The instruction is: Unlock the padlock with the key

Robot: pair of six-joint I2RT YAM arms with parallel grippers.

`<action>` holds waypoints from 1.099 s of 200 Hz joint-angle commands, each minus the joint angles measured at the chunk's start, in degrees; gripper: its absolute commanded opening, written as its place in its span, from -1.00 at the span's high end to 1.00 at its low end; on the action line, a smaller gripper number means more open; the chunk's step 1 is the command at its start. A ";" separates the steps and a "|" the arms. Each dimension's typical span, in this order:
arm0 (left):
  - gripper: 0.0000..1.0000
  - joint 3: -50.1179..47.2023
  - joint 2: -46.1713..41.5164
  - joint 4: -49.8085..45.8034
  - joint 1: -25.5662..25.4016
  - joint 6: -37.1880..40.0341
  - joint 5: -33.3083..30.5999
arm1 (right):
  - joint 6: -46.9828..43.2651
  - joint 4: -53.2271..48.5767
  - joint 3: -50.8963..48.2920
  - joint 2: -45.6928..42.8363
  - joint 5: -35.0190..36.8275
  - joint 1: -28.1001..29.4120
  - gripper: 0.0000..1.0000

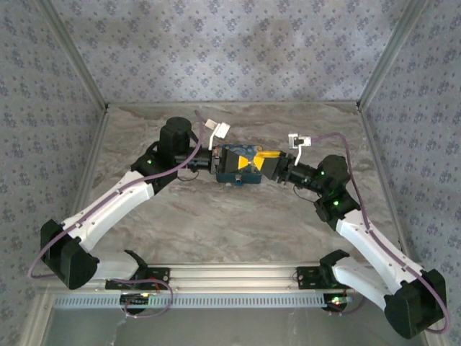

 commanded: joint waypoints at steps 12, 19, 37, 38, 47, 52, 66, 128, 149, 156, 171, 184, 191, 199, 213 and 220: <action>1.00 2.44 0.08 -1.04 -0.19 2.04 1.94 | -0.69 -1.20 2.20 0.69 -4.99 0.02 0.23; 1.00 2.49 0.07 -1.05 -0.20 2.09 1.94 | -0.85 -1.58 2.37 0.69 -5.42 -0.04 0.28; 1.00 2.50 0.03 -1.29 -0.17 2.29 2.13 | -1.21 -2.24 2.89 0.43 -6.53 -0.07 0.31; 1.00 2.51 0.05 -1.34 -0.21 2.29 2.12 | -1.22 -2.26 2.87 0.43 -6.62 -0.06 0.31; 1.00 2.58 0.09 -1.53 -0.23 2.40 2.20 | -1.29 -2.36 3.23 0.51 -7.28 -0.04 0.33; 1.00 2.53 0.15 -1.57 -0.18 2.38 2.28 | -1.39 -2.60 3.41 0.60 -7.61 -0.02 0.34; 1.00 2.61 0.20 -1.57 -0.23 2.45 2.46 | -1.66 -3.15 3.72 0.79 -8.09 0.03 0.43; 1.00 3.15 0.47 -2.05 -0.22 2.80 2.82 | -2.82 -4.95 4.67 1.43 -9.66 -0.02 0.66; 1.00 3.58 0.76 -2.76 -0.17 3.21 2.79 | -3.24 -5.70 4.86 1.48 -10.17 -0.01 0.77; 1.00 3.76 0.83 -2.93 -0.24 3.33 2.69 | -3.33 -5.77 4.82 1.43 -10.31 0.01 0.83; 1.00 3.79 0.86 -3.16 -0.13 3.59 2.39 | -3.58 -5.82 4.86 1.39 -10.97 -0.04 0.97; 1.00 3.81 0.94 -3.16 0.03 3.60 2.20 | -4.00 -6.29 4.96 1.26 -11.28 -0.01 1.00; 1.00 3.90 1.01 -3.23 0.13 3.60 2.20 | -4.42 -6.66 4.96 1.14 -11.28 0.00 1.00; 1.00 3.91 1.09 -3.15 0.30 3.54 2.05 | -4.86 -7.16 4.95 1.00 -11.32 0.00 1.00; 1.00 3.86 1.30 -3.09 0.51 3.43 1.94 | -5.58 -7.78 4.96 0.70 -11.37 0.05 1.00; 1.00 3.98 1.33 -3.07 0.63 3.34 1.78 | -5.83 -8.14 4.96 0.61 -11.37 0.05 1.00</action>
